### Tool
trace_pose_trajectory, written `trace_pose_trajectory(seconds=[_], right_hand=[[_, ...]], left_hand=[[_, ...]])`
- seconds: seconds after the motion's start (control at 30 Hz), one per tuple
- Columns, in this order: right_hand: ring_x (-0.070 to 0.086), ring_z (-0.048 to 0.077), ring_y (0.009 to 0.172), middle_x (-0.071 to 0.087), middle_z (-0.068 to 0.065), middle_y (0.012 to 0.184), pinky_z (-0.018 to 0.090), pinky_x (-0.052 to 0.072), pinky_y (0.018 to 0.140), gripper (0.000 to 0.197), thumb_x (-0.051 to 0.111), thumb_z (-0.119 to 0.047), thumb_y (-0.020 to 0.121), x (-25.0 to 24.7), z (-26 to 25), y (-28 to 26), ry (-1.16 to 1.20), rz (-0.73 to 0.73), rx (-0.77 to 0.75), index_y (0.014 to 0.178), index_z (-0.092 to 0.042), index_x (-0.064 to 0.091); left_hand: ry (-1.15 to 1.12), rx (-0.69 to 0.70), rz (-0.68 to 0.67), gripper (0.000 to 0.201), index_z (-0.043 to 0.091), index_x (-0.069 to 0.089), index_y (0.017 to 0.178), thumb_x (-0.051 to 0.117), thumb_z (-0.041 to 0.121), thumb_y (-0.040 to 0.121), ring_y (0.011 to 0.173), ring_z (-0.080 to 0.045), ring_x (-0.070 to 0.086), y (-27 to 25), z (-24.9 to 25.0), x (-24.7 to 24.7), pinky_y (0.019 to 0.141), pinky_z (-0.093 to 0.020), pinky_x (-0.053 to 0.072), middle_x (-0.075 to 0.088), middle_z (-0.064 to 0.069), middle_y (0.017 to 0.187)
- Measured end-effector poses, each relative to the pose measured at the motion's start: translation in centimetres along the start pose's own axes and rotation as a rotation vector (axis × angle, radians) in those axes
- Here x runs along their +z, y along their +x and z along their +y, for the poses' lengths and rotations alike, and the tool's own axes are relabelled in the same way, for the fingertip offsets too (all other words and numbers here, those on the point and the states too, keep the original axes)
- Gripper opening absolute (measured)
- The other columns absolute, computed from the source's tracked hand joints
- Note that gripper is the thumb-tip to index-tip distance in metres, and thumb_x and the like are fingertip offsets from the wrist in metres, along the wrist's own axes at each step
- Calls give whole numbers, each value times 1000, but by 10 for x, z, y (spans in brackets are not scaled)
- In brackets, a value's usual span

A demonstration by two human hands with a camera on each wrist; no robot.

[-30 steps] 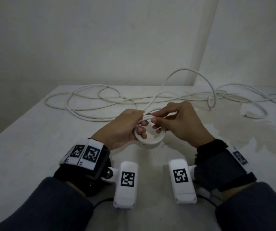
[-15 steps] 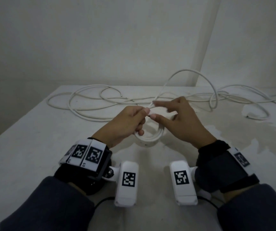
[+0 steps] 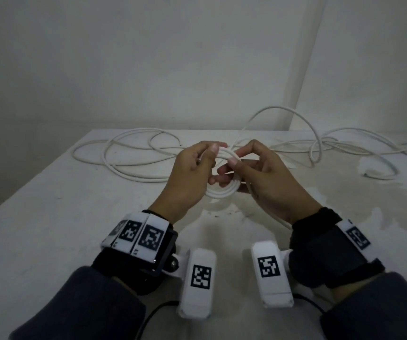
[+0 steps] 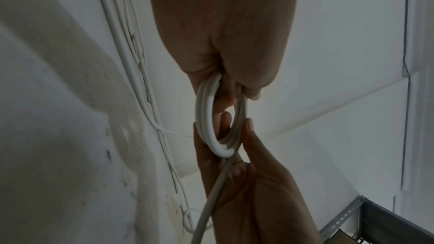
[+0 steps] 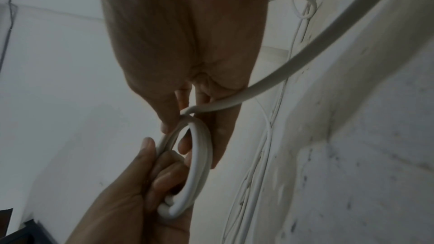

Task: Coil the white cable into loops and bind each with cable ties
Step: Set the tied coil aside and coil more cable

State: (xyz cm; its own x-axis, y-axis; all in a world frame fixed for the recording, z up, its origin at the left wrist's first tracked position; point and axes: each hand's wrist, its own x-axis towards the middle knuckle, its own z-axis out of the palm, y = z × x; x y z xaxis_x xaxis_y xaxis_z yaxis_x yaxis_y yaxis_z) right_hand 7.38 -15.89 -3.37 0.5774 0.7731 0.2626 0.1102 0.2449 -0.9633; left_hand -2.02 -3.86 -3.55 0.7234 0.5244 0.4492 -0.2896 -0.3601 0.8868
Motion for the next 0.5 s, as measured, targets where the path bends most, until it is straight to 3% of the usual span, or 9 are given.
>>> trace_pose_trajectory(seconds=[0.07, 0.13, 0.2, 0.27, 0.3, 0.4, 0.5], right_hand=[[63, 27, 65, 61, 16, 72, 40, 55, 71, 9, 57, -10, 93, 1, 2, 1, 17, 6, -36, 92, -6, 49], [55, 18, 58, 55, 13, 66, 35, 54, 69, 9, 57, -6, 93, 3, 2, 2, 24, 69, -104, 87, -7, 50], [54, 14, 55, 55, 10, 64, 30, 53, 64, 15, 54, -3, 94, 2, 1, 5, 82, 161, -171, 82, -11, 52], [55, 13, 54, 55, 7, 63, 26, 52, 61, 17, 51, -3, 96, -1, -1, 7, 176, 242, -204, 81, -12, 50], [55, 14, 55, 55, 6, 63, 25, 52, 60, 16, 51, -4, 96, -2, -1, 8, 210, 266, -205, 82, -12, 50], [53, 13, 56, 55, 4, 64, 26, 53, 64, 15, 50, -4, 97, -1, 0, 8, 272, 282, -204, 84, -12, 49], [53, 12, 57, 55, 3, 66, 32, 53, 75, 12, 49, -4, 97, 3, -2, 8, 267, 257, -221, 87, -11, 49]], left_hand=[[-15, -13, 0, 24, 11, 65, 106, 42, 19, 102, 48, -1, 43, 0, 2, 2, 54, -20, 43, 43, 6, 61], [-85, -56, 14, 25, 12, 61, 110, 39, 22, 102, 62, -2, 50, 0, 5, 5, 64, -20, 49, 49, 1, 72], [-293, -233, 0, 34, 14, 58, 116, 36, 36, 101, 85, -12, 58, -1, 7, 5, 79, -27, 50, 58, -5, 90], [-467, -468, -161, 52, 11, 58, 118, 36, 52, 95, 100, -21, 63, -4, 6, 6, 87, -35, 49, 65, -8, 105], [-472, -554, -293, 55, 8, 58, 120, 39, 52, 92, 103, -23, 64, -7, 4, 8, 89, -37, 49, 67, -10, 111], [-362, -614, -624, 37, 3, 54, 124, 48, 27, 96, 113, -26, 62, -18, -1, 17, 98, -35, 46, 65, -13, 121], [-298, -543, -678, 16, 7, 55, 111, 50, 12, 96, 107, -20, 62, -20, -3, 21, 96, -31, 46, 67, -8, 107]])
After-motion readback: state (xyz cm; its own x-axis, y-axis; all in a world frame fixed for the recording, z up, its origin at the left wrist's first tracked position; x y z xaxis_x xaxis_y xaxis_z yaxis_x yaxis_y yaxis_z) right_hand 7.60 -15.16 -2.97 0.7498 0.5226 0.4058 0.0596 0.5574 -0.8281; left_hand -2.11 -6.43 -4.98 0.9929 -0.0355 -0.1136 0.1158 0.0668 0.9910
